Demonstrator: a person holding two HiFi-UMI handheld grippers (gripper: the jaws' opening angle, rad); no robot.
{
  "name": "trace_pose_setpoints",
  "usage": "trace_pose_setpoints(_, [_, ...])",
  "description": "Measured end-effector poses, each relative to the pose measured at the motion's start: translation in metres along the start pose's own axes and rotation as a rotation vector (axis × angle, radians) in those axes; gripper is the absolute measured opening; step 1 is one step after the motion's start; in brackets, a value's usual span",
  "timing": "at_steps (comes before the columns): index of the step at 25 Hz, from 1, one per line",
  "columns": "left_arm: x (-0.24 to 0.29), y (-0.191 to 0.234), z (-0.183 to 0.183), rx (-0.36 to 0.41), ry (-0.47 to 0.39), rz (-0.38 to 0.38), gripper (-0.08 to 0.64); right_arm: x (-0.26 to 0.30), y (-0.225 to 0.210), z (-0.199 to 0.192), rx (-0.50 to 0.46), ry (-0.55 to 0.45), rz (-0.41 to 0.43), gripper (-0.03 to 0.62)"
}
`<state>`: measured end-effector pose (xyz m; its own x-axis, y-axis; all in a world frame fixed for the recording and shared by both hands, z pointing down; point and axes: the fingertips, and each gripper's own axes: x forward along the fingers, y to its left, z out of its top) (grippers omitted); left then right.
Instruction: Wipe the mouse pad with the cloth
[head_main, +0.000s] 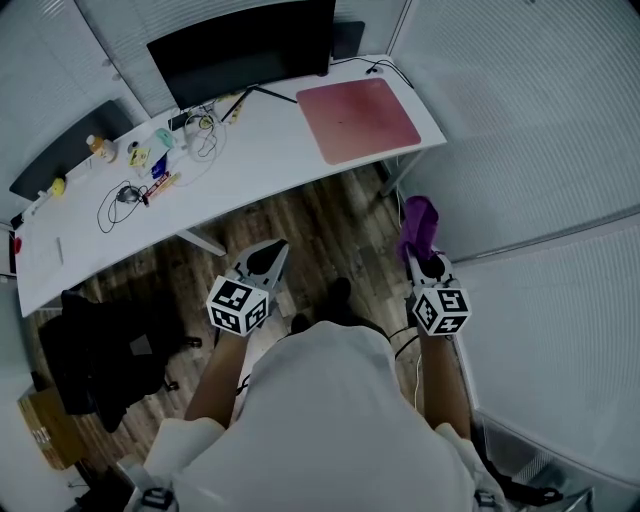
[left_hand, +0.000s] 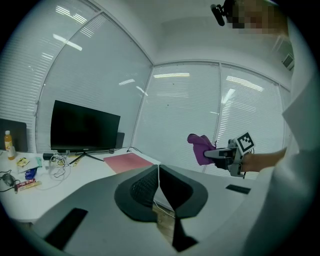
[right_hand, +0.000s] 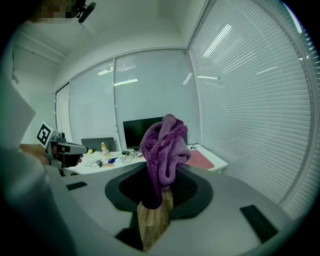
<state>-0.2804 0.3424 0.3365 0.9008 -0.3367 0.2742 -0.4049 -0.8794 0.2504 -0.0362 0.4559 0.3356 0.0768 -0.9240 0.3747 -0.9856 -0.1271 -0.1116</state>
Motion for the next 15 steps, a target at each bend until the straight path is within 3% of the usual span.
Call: trace_pose_setpoints(15, [0.101, 0.027, 0.031, -0.025, 0.006, 0.055, 0.023, 0.098, -0.071, 0.038, -0.009, 0.031, 0.087, 0.121])
